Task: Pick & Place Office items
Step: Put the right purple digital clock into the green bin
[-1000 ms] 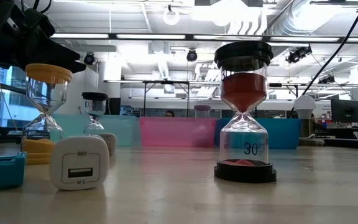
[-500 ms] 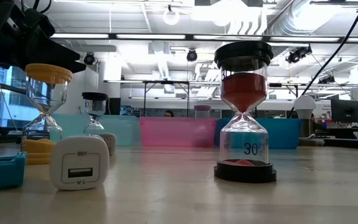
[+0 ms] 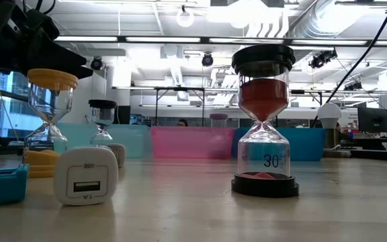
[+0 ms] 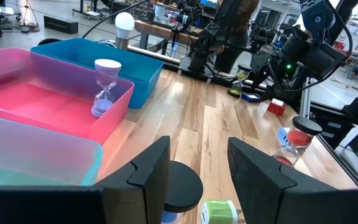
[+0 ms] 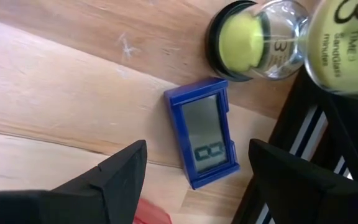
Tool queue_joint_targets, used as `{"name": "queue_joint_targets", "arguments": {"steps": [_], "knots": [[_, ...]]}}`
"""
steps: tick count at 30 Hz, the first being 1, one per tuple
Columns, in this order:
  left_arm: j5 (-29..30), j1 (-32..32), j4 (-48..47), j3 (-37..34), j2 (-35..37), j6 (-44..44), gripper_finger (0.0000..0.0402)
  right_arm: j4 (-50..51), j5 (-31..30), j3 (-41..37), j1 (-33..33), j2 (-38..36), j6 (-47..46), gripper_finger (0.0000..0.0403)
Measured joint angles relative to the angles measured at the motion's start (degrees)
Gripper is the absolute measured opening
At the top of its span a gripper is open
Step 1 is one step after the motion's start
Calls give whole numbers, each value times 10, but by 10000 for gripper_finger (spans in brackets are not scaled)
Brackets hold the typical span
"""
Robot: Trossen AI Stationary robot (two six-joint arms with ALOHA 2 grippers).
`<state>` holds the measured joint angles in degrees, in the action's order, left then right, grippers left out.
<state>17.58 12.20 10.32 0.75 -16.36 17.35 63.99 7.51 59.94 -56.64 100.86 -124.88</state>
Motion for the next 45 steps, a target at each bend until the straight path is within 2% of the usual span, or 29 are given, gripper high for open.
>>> {"name": "queue_joint_targets", "arguments": {"steps": [8,15,24,45], "knots": [[0,0,0,0,0,21,156,0,-2,0,0,0,1,272],[0,0,0,0,0,36,156,0,-30,0,0,0,2,272],[0,0,6,0,0,37,156,-27,-11,3,-1,41,19,272],[0,0,4,0,0,37,156,-68,20,1,0,45,-3,272]]}}
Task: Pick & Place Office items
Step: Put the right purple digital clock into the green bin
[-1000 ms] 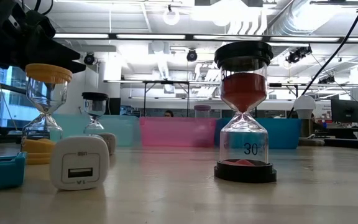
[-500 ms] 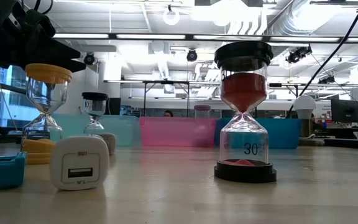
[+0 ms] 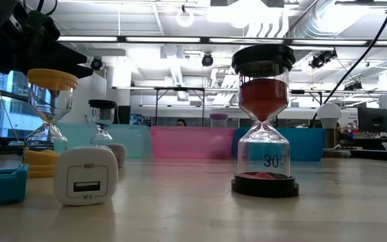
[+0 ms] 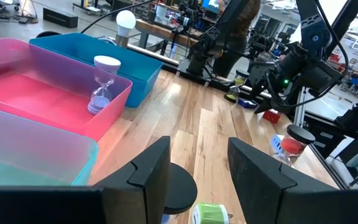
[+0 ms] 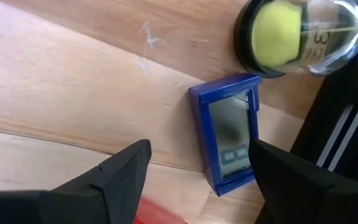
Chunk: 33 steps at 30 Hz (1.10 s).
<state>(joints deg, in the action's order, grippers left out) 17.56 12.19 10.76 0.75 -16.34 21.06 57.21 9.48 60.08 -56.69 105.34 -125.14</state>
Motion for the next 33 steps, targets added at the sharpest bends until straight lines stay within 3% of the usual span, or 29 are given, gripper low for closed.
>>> {"name": "queue_joint_targets", "arguments": {"steps": [28,33], "knots": [[0,0,0,0,0,18,156,27,3,-1,-29,-3,7,272],[0,0,0,0,0,19,156,-28,12,-45,-28,-30,0,272]]}}
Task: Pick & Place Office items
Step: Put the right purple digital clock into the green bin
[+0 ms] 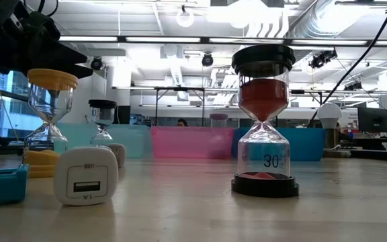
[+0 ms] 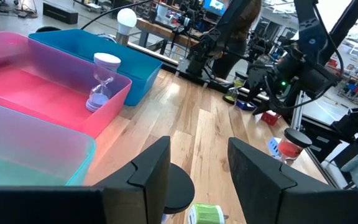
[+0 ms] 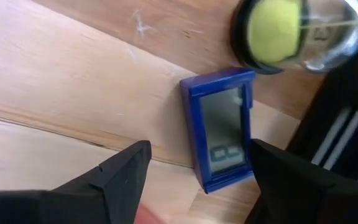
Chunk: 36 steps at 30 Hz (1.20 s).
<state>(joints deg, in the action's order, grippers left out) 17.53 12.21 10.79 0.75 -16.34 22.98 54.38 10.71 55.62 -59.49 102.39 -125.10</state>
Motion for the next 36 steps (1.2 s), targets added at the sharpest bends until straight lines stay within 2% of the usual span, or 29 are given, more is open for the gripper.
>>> {"name": "queue_joint_targets", "arguments": {"steps": [7,29,36], "knots": [[-25,0,0,0,0,0,156,-28,5,-23,2,-9,-4,272],[-27,0,0,0,0,0,156,-114,-2,-27,-1,-16,14,272],[-27,0,0,0,0,0,156,-131,-32,-18,-1,-16,41,272]]}}
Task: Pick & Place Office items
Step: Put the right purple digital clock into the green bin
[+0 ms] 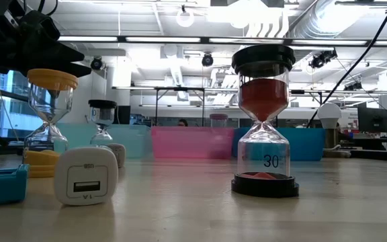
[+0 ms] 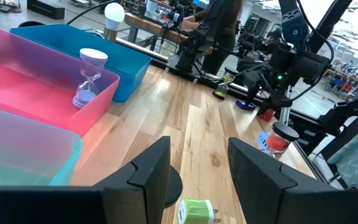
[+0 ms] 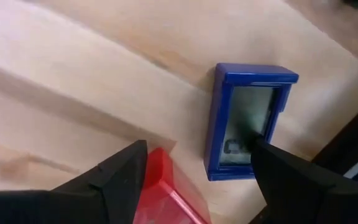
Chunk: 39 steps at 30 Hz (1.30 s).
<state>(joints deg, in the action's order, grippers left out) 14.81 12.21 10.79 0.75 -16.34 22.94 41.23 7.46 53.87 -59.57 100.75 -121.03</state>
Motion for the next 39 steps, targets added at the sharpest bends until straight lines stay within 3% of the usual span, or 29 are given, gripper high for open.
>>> {"name": "queue_joint_targets", "arguments": {"steps": [23,31,39], "knots": [[0,0,0,0,0,0,156,-36,-70,4,20,-2,77,272],[0,0,0,0,0,0,156,-53,-180,31,32,3,155,272],[0,0,0,0,0,0,156,-16,-186,59,40,5,186,272]]}}
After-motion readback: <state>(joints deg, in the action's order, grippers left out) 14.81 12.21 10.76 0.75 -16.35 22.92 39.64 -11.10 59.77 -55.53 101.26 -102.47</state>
